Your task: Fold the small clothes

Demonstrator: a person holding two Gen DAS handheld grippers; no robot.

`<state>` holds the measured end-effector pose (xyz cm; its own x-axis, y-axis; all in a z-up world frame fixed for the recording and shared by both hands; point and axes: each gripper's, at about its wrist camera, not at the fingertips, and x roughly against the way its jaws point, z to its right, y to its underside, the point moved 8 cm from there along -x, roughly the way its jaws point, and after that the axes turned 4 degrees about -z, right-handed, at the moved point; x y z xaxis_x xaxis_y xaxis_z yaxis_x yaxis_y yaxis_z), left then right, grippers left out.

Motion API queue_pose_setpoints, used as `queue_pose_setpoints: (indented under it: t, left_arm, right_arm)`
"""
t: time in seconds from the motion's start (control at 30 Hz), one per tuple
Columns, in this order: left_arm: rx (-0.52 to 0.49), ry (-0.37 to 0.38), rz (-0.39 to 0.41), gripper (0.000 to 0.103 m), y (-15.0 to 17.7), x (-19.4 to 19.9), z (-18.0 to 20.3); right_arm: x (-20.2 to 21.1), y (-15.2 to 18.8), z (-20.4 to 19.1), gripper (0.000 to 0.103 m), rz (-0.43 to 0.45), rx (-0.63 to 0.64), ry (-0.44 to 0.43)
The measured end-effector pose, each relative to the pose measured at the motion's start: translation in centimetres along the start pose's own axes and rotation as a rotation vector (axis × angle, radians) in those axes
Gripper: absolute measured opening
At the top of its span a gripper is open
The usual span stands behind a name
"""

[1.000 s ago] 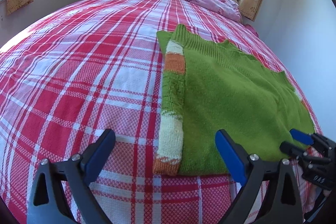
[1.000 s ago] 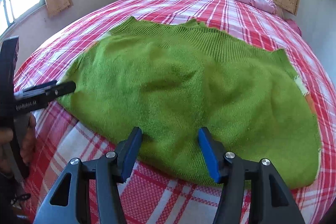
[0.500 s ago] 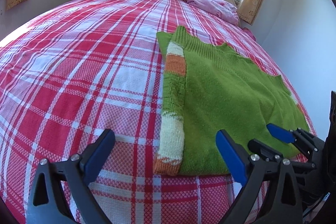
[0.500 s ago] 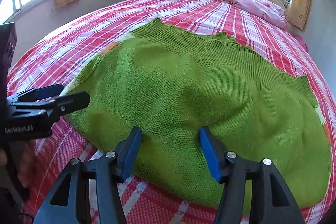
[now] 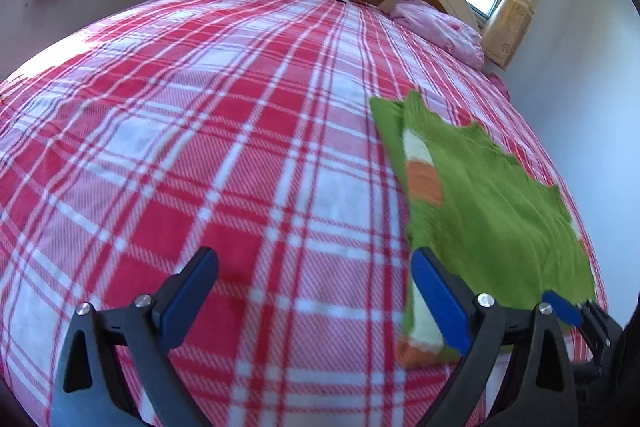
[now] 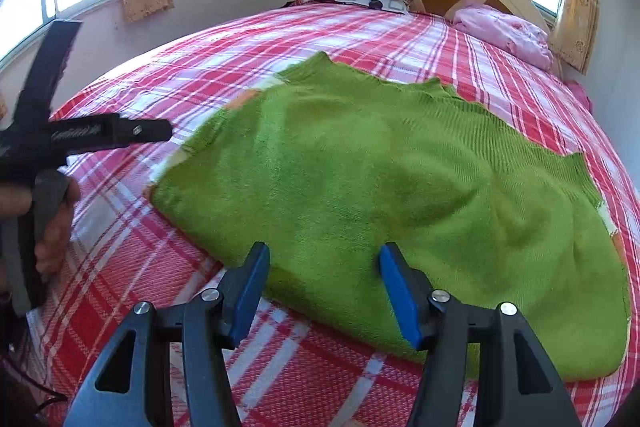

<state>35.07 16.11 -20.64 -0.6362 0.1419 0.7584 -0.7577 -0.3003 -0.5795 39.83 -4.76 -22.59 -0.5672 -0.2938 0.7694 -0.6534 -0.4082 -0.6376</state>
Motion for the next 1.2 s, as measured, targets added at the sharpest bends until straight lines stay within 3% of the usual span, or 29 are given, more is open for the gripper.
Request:
queue_pose_setpoints:
  t: [0.17,0.3,0.4,0.5,0.73,0.9,1.2]
  left_arm:
    - [0.013,0.020,-0.026,0.098,-1.5,-1.5,-0.2]
    - [0.019,0.089,-0.054,0.091,-2.1,-2.4,1.0]
    - [0.001,0.154,-0.061,0.090,-3.2,-3.3,2.3]
    - [0.006,0.237,-0.086,0.075,-4.6,-4.8,3.4]
    - [0.072,0.414,-0.122,0.075,-6.8,-7.3,5.7]
    - [0.027,0.396,-0.123,0.075,-8.1,-9.0,7.3]
    - [0.011,0.451,-0.103,0.075,-9.3,-10.1,7.6]
  right_arm:
    - [0.6,-0.7,-3.2,0.059,0.027,0.100,-0.012]
    - [0.1,-0.7,-6.4,0.059,0.035,0.216,0.011]
    - [-0.6,-0.6,-8.5,0.059,0.037,0.299,0.030]
    - [-1.9,-0.6,-9.3,0.059,0.007,0.335,0.051]
    - [-2.7,-1.4,-9.2,0.058,-0.003,0.321,0.071]
    - [-3.3,-2.2,-9.8,0.057,0.000,0.328,0.078]
    - [-4.1,-2.8,-10.0,0.052,-0.007,0.328,0.047]
